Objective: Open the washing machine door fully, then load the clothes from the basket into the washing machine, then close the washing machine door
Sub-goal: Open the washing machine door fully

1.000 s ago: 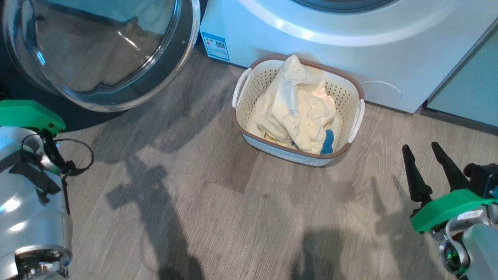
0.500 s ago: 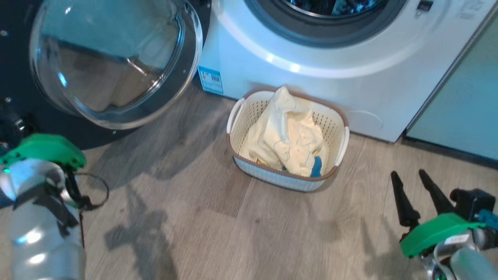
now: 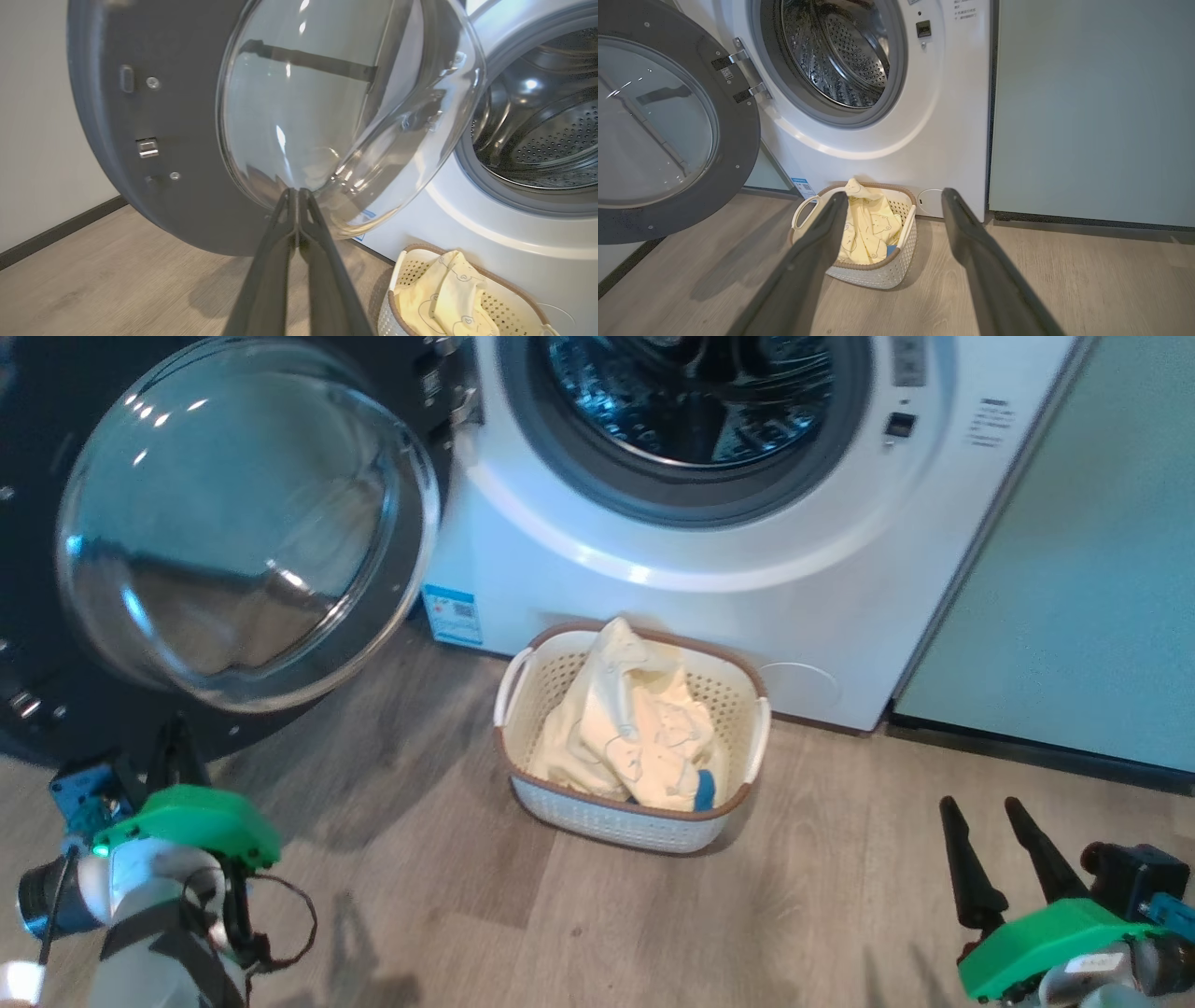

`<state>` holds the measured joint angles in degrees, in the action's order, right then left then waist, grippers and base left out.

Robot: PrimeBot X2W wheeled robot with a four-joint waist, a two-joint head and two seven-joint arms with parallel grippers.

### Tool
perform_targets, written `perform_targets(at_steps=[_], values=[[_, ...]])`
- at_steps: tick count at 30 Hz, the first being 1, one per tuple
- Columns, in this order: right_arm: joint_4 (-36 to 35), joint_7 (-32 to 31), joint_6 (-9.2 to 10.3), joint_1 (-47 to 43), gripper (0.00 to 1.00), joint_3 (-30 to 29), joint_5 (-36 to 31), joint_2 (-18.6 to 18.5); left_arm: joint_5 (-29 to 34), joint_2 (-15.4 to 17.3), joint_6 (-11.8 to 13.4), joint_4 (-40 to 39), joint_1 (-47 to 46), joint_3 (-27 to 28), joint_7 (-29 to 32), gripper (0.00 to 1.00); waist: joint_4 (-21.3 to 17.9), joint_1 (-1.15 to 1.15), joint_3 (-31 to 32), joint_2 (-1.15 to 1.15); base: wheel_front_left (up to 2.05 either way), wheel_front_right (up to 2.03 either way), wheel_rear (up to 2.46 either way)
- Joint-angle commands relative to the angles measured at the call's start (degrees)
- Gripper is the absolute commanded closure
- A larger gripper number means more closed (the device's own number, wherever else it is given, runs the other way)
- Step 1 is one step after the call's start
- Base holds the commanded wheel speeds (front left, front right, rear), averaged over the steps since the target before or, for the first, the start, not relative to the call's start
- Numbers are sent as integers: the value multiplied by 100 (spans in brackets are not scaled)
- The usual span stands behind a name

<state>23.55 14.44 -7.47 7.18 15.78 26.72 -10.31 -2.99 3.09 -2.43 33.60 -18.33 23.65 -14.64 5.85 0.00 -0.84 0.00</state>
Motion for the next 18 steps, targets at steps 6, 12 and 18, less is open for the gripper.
perform_targets(at_steps=[6, 12, 18], values=[[-236, 56, -2, -13, 0, -84, -52, -4, -50, 89, -185, -572, 194, -98, -36, 5, -341, 0, 172, 0, 0, 0, 0], [-333, 56, -2, -91, 0, -220, -107, 19, -261, 46, -365, -846, 473, -295, -36, 0, -661, 0, 258, 0, 0, 0, 0], [-438, 56, -2, -168, 0, -288, -181, 53, -386, 68, -463, -1022, 698, -593, -36, 0, -994, 0, 310, 0, 0, 0, 0]])
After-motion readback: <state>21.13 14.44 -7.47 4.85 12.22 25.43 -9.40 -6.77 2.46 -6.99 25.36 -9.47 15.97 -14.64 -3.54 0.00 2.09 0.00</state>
